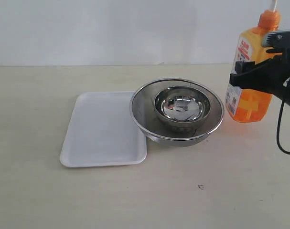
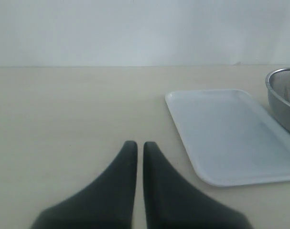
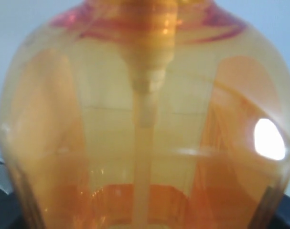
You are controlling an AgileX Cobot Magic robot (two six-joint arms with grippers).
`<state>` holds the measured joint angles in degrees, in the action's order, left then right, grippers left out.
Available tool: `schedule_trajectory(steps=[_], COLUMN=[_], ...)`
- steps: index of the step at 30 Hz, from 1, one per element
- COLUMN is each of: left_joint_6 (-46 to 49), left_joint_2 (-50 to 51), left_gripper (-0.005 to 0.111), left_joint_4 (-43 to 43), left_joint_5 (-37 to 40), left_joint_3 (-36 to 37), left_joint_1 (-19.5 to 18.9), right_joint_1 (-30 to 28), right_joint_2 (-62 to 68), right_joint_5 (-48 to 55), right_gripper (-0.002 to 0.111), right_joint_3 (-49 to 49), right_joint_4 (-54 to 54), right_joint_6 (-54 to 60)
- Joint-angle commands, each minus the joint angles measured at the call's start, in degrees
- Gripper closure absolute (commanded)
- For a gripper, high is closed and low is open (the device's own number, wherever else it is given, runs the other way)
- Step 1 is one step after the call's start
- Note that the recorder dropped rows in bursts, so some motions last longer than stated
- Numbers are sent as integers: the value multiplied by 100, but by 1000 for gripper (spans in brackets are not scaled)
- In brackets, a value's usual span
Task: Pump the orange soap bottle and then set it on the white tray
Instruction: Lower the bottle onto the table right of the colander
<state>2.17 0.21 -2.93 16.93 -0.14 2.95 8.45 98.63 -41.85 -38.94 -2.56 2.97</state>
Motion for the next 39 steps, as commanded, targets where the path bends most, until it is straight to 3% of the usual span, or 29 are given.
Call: schedule_trajectory(steps=[1,11,18,27,35,39], left_joint_6=[23,23,23,23,23,23], left_joint_2=[-21,-21,-21,-21,-21,-21], left_gripper=[102,102,102,102,102,102], left_joint_4=[-49,-49,-49,-49,-49,-49], left_joint_5=[2,2,2,2,2,2], left_joint_3=[14,14,14,14,14,14], left_joint_1=[-3,-3,-3,-3,-3,-3], right_joint_1=[-41,-41,-41,-41,749,891], right_joint_2=[-84,-84,-84,-84,-84,-84], right_joint_5=[-677,-694,-614,-403,-642,-780], right_gripper=[109,109,109,109,109,109], right_joint_3=[1,26,26,26,14,-15], right_joint_4=[38,53,628,546,-1720,-1948], right_joint_6=[10,20,637,1417,4008,4310])
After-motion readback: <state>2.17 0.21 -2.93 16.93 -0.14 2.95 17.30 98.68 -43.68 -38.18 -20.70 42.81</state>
